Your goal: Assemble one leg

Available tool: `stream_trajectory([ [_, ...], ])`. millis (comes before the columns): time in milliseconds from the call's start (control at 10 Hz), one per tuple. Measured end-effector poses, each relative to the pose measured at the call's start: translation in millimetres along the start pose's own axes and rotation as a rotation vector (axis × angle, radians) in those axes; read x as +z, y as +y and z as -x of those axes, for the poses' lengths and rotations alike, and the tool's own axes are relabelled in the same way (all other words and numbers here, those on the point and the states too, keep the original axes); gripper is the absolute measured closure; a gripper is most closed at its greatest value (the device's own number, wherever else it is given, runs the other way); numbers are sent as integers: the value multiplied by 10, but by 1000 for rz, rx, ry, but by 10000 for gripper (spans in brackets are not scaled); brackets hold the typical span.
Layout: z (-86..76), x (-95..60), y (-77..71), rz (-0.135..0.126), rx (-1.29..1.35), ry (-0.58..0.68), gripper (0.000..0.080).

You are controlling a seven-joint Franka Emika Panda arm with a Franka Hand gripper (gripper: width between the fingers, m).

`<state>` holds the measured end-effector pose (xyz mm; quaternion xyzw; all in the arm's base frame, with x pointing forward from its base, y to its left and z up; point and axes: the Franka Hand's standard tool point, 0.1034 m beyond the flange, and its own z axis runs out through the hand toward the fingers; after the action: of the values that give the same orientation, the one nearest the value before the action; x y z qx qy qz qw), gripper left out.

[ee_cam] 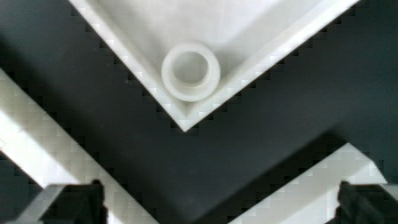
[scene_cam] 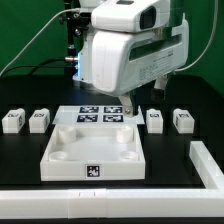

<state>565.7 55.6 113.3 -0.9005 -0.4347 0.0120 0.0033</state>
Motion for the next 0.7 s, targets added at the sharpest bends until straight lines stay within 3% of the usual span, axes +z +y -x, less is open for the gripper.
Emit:
stream_trajectory([
  [300,-9,0,-8,0,-2,0,150],
  [400,-46,6,-69,-18,-81,-10,150],
  [700,-29,17,-53,-17,-70,-11,150],
])
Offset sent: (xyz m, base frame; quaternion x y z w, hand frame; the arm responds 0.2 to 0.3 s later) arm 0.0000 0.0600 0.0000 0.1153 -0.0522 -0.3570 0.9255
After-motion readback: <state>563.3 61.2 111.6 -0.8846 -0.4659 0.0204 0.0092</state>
